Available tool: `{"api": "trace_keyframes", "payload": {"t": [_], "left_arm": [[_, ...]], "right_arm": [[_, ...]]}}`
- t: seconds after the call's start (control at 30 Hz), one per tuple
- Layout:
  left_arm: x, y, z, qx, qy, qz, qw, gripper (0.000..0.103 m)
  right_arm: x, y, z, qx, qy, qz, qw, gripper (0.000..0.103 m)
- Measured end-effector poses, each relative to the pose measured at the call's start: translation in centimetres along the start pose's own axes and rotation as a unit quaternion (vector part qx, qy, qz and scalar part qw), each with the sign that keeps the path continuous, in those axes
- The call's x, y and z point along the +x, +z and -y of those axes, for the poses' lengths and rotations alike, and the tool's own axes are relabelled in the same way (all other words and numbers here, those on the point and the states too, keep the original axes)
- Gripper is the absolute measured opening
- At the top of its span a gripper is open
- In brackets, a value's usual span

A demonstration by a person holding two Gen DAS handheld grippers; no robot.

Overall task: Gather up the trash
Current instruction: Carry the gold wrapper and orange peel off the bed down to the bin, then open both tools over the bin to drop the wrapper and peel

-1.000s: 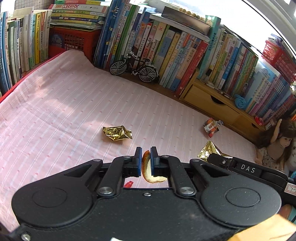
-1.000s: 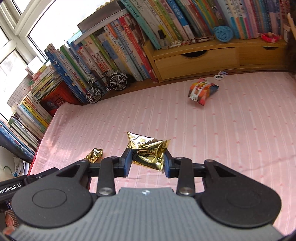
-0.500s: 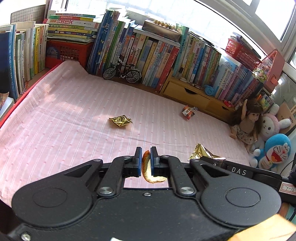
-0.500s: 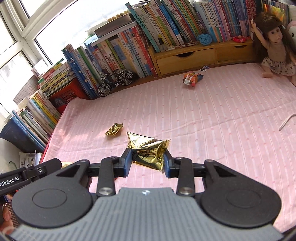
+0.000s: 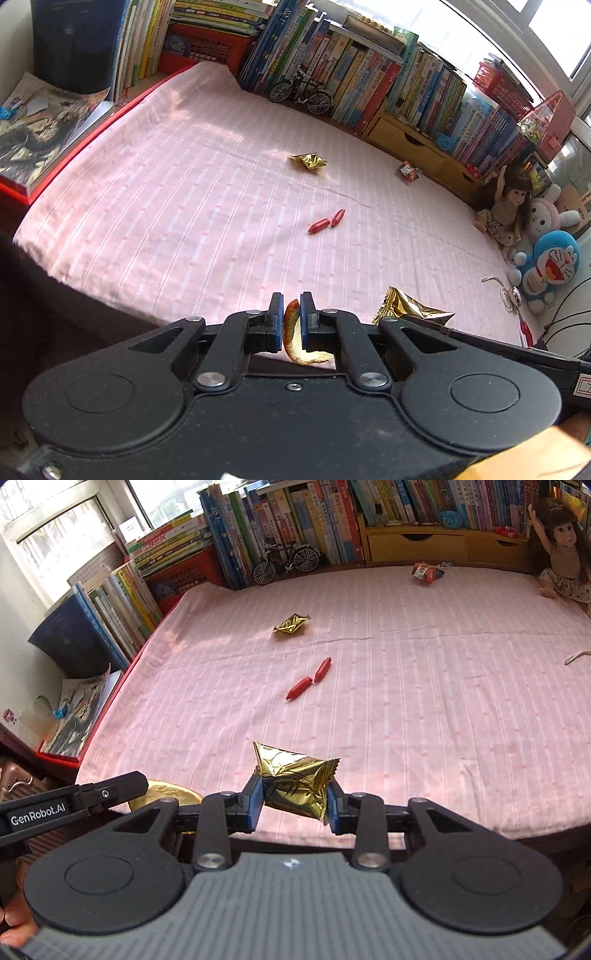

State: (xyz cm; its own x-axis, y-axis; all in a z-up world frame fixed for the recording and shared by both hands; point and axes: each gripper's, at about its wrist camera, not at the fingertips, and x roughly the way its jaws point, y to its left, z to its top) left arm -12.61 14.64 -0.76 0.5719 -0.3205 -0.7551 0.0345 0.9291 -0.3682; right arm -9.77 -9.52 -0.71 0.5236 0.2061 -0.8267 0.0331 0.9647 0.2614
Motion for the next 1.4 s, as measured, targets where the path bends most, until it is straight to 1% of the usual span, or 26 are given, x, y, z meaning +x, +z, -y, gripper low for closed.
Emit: {"api": "trace_keyframes", "payload": {"t": [0.2,0.27,0.37,0.47,0.6,0.77,0.9,1.17,1.23,1.27,1.3,1.33,1.37,1.4], "left_arm": [[-1.2,-3.5,-2.0,-0.032,0.036,-0.005,0.9988,0.008],[-1.1,-4.5,-2.4,-0.046,0.047,-0.015,0.9977,0.008],[-0.8,-6.2,-2.8,-0.051,0.067,-0.024,0.9961,0.008],[-0.5,-7.7,-3.5,-0.064,0.075,-0.036,0.9944,0.008],[0.5,-9.3,-4.3,-0.067,0.088,-0.055,0.9923,0.008],[2.5,-10.8,-5.9,-0.076,0.098,-0.080,0.9891,0.008],[4.4,-11.8,-7.3,-0.078,0.103,-0.095,0.9871,0.008],[10.0,-14.2,-11.0,-0.087,0.103,-0.130,0.9822,0.009],[11.0,-14.6,-11.9,-0.095,0.097,-0.139,0.9810,0.009],[11.3,-14.8,-12.3,-0.099,0.096,-0.141,0.9804,0.014],[11.5,-14.8,-12.5,-0.101,0.097,-0.140,0.9801,0.019],[11.6,-14.8,-12.8,-0.101,0.101,-0.139,0.9800,0.024],[11.6,-14.7,-12.9,-0.099,0.105,-0.139,0.9797,0.038],[11.7,-14.6,-13.0,-0.097,0.109,-0.138,0.9797,0.048]], "right_arm": [[0.2,-3.3,-1.3,-0.038,0.035,-0.036,0.998,0.040],[0.3,-4.3,-1.2,-0.044,0.046,-0.050,0.997,0.040],[0.2,-5.8,-1.2,-0.054,0.065,-0.065,0.994,0.041],[0.6,-7.3,-1.5,-0.070,0.070,-0.081,0.992,0.041],[1.3,-8.9,-2.1,-0.082,0.073,-0.102,0.989,0.042],[2.9,-10.4,-2.8,-0.098,0.074,-0.131,0.984,0.043],[5.0,-11.6,-3.2,-0.111,0.072,-0.153,0.979,0.043],[11.0,-14.5,-3.7,-0.135,0.058,-0.198,0.969,0.044],[12.2,-15.0,-3.8,-0.138,0.056,-0.206,0.967,0.047],[12.7,-15.2,-3.9,-0.139,0.055,-0.209,0.966,0.059],[13.0,-15.3,-3.9,-0.140,0.053,-0.208,0.967,0.060],[13.4,-15.4,-4.0,-0.141,0.053,-0.208,0.966,0.065],[13.6,-15.4,-4.1,-0.141,0.051,-0.209,0.966,0.068],[13.7,-15.4,-4.1,-0.141,0.049,-0.209,0.967,0.069]]}}
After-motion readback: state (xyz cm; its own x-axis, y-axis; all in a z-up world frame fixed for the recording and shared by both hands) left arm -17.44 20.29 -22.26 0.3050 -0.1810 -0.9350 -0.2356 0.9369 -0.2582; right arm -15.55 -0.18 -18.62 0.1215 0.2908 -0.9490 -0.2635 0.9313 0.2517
